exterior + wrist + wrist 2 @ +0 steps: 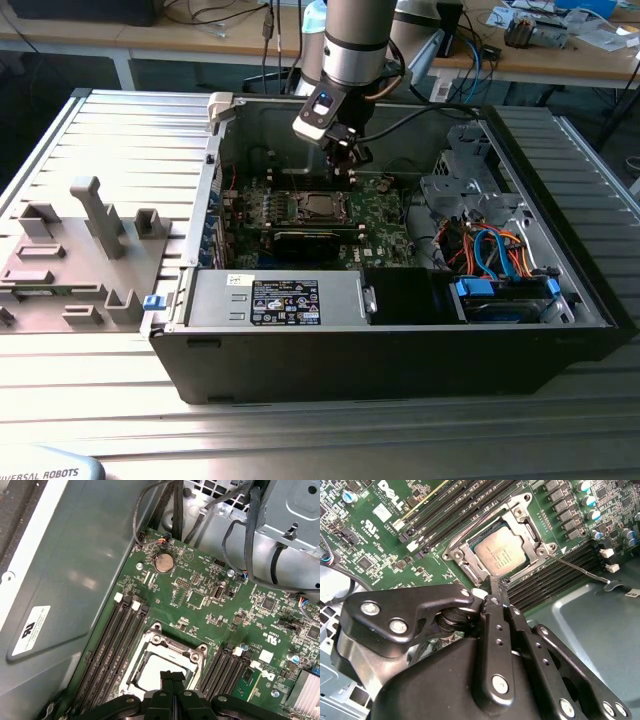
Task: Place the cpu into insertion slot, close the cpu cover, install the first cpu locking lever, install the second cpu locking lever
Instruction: 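Install the first cpu locking lever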
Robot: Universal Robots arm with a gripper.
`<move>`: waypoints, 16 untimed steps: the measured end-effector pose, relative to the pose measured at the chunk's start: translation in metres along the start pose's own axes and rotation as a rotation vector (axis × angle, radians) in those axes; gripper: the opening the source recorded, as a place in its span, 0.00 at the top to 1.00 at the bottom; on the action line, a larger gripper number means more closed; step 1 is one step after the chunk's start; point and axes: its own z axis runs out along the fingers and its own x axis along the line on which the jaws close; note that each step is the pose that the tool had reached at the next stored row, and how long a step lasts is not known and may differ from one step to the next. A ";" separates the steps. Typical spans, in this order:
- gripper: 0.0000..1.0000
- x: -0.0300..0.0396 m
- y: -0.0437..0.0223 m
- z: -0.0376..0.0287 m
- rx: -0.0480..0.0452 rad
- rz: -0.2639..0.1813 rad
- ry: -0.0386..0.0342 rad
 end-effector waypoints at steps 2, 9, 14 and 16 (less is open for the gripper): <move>0.89 0.0000 0.0000 0.0000 0.0001 -0.004 0.0000; 0.89 0.0000 0.0000 0.0000 0.0004 -0.016 0.0001; 0.89 0.0000 0.0000 0.0000 0.0006 -0.027 0.0002; 0.89 0.0000 0.0000 0.0000 0.0008 -0.031 0.0002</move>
